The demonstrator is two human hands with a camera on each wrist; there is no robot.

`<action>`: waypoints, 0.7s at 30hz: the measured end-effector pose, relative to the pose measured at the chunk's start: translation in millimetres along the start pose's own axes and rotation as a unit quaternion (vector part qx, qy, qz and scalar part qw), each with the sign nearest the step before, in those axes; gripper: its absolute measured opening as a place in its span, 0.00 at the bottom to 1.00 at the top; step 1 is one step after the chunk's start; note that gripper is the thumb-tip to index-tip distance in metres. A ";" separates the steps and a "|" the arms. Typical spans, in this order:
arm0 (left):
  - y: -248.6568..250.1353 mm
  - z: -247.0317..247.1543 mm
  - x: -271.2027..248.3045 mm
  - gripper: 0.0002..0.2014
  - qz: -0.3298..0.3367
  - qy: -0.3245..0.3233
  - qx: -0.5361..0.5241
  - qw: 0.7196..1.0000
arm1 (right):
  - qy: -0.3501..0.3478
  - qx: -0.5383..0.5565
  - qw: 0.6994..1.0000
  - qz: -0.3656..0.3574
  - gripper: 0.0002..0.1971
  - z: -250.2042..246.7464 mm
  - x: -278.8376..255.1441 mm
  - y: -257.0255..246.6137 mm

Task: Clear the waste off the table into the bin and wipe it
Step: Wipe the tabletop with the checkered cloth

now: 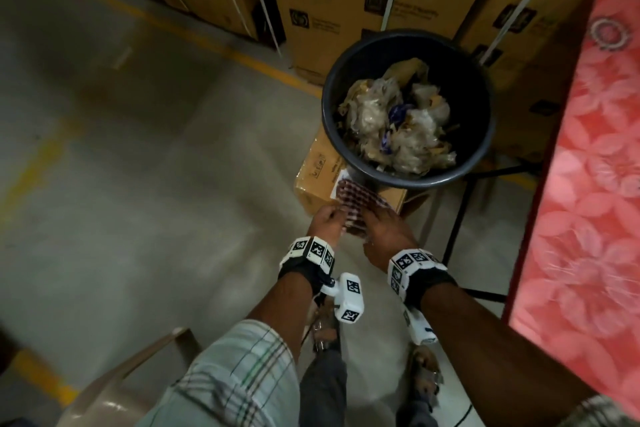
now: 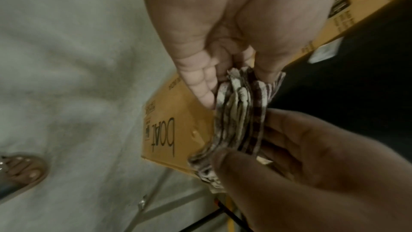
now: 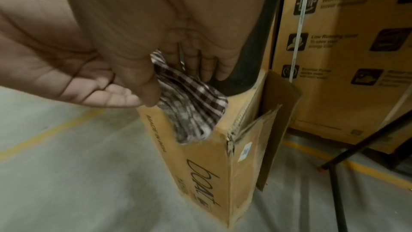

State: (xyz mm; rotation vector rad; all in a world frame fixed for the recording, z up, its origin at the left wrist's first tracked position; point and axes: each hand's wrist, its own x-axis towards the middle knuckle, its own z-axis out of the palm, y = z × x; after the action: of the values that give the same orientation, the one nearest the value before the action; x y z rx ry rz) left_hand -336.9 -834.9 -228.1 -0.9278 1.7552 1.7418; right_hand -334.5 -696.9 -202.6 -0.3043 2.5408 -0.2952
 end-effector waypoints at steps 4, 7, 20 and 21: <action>38.3 -3.3 -62.1 0.08 -0.007 0.001 -0.056 0.998 | 0.030 0.033 0.998 -0.035 0.42 -39.8 -48.7 -18.0; 61.6 0.2 -115.2 0.06 -0.001 -0.027 -0.120 0.992 | 0.068 0.032 0.996 -0.055 0.43 -70.8 -90.6 -22.0; 59.5 116.8 -276.8 0.13 0.112 -0.058 0.007 0.992 | 0.221 0.061 0.969 -0.090 0.24 -144.6 -264.2 105.7; 51.5 128.5 -279.4 0.13 0.133 -0.043 0.038 0.989 | 0.218 0.061 0.971 -0.084 0.25 -142.6 -272.8 120.9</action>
State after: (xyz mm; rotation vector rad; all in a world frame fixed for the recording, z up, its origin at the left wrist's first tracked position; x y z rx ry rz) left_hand -210.3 -675.9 8.4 -0.5981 1.9460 1.8312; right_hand -208.7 -485.9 18.9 -0.4482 2.9138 -0.6417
